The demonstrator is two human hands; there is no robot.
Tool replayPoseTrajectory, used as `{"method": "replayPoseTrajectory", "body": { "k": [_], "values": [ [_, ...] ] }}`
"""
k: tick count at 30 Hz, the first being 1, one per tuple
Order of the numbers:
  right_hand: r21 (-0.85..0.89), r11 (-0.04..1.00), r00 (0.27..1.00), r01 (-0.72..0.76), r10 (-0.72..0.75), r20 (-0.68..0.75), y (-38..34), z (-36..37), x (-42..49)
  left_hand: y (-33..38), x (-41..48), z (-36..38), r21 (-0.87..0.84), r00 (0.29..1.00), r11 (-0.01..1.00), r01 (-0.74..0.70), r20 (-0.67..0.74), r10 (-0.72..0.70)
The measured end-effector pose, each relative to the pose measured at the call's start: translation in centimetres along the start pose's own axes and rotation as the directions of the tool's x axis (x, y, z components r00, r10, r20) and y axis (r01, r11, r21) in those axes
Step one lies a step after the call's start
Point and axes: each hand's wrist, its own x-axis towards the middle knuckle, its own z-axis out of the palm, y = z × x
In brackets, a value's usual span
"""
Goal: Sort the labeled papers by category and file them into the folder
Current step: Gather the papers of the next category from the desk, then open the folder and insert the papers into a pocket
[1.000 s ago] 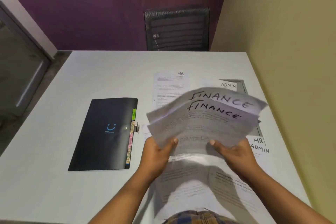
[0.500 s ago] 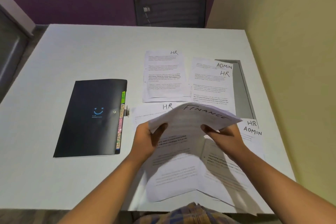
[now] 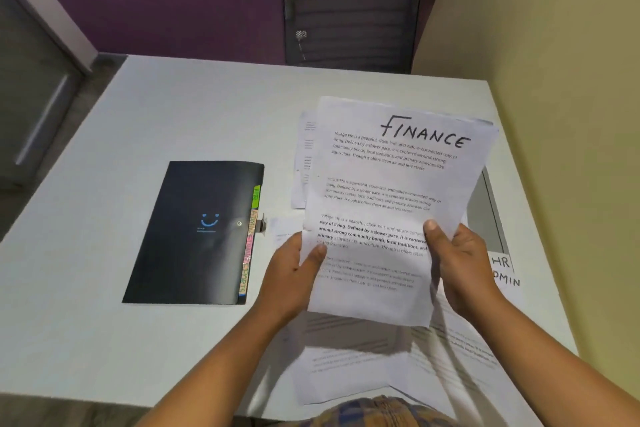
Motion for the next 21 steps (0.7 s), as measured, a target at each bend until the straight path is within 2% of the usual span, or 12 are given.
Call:
{"method": "replayPoseTrajectory", "body": {
  "k": [3,5,7,9,11,13,18,20,21],
  "values": [
    [-0.139,0.989,0.995,-0.048,0.059,0.077,1.2,0.5,-0.5,-0.6,-0.9,-0.6,-0.051,0.994,0.998,0.031,-0.099,-0.036],
    [-0.256,0.966,0.994,-0.019,0.046,0.099,2.3,1.0,-1.0,-0.9,-1.5,-1.2,-0.117,0.992,0.99,0.081,-0.082,-0.091],
    [-0.313,0.95,0.997,0.007,0.017,0.074,3.0,1.4,-1.6,-1.5,-1.9,-1.9,-0.128,0.982,0.976,0.178,-0.036,-0.184],
    [-0.278,0.961,1.0,-0.002,0.009,0.024,3.5,1.8,-2.0,-2.0,-2.4,-2.9,-0.114,0.959,0.952,0.283,0.048,-0.279],
    [-0.268,0.963,0.999,-0.032,0.035,0.004,3.9,2.3,-2.4,-2.5,-3.0,-3.9,-0.118,0.924,0.921,0.371,0.149,-0.353],
    [-0.289,0.955,0.998,-0.059,0.062,0.0,4.3,2.8,-2.7,-3.4,-3.3,-4.9,-0.118,0.902,0.902,0.416,0.176,-0.393],
    [-0.267,0.955,0.992,-0.129,0.119,-0.052,5.0,4.3,-3.8,-6.3,-2.7,-6.8,-0.05,0.908,0.907,0.417,0.065,-0.414],
    [-0.26,0.954,0.988,-0.149,0.133,-0.077,5.0,4.9,-4.3,-8.4,-1.9,-7.5,0.105,0.922,0.917,0.386,-0.062,-0.381],
    [-0.263,0.953,0.987,-0.151,0.133,-0.086,5.0,5.1,-4.5,-9.5,-1.5,-7.8,0.246,0.929,0.898,0.366,-0.155,-0.336]
  ]
}}
